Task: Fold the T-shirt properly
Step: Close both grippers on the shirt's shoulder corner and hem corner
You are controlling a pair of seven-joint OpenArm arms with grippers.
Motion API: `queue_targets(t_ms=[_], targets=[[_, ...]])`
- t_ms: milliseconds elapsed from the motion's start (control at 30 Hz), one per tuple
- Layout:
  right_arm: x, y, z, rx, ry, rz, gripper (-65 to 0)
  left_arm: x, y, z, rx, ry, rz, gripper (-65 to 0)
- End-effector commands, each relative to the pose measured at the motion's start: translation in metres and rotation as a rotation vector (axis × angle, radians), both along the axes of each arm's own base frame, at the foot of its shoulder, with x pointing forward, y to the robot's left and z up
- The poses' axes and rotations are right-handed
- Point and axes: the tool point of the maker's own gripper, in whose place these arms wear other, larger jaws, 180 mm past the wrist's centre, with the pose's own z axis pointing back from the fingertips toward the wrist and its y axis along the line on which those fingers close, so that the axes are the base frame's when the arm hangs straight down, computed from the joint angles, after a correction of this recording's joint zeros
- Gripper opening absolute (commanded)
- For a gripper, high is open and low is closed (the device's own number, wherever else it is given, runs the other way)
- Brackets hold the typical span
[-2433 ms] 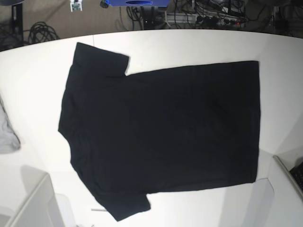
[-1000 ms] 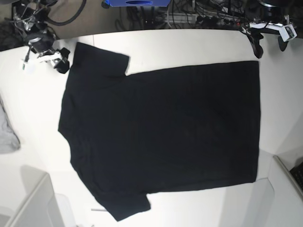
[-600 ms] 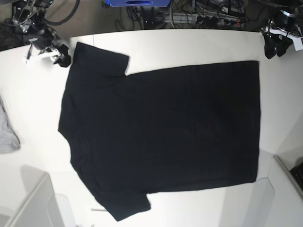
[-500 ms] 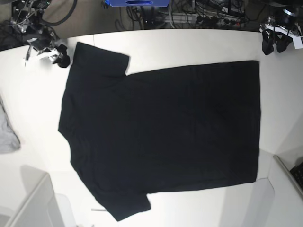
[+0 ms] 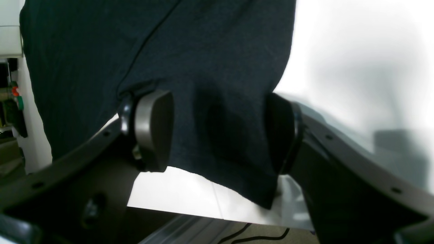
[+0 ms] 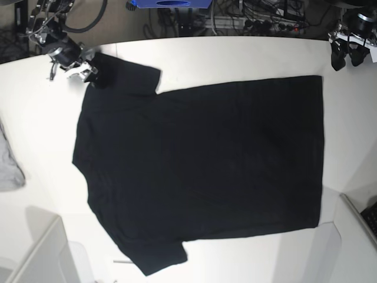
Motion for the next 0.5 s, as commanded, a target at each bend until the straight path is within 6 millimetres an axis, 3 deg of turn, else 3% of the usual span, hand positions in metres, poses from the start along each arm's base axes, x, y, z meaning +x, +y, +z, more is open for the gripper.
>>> queue_targets(t_ms=[0,467], targets=[[-0.0114,-0.0024,-0.0068,-0.024,0.057,0.022,-25.4,0.0031,0.0041,0.0111,0.017,-0.033,-0.008,-20.9],[-0.0162,-0.0011,-0.0086,-0.022,0.068,0.027,-25.4,0.0039,0.0032,0.0107,0.015,-0.034,-0.01,-20.9]])
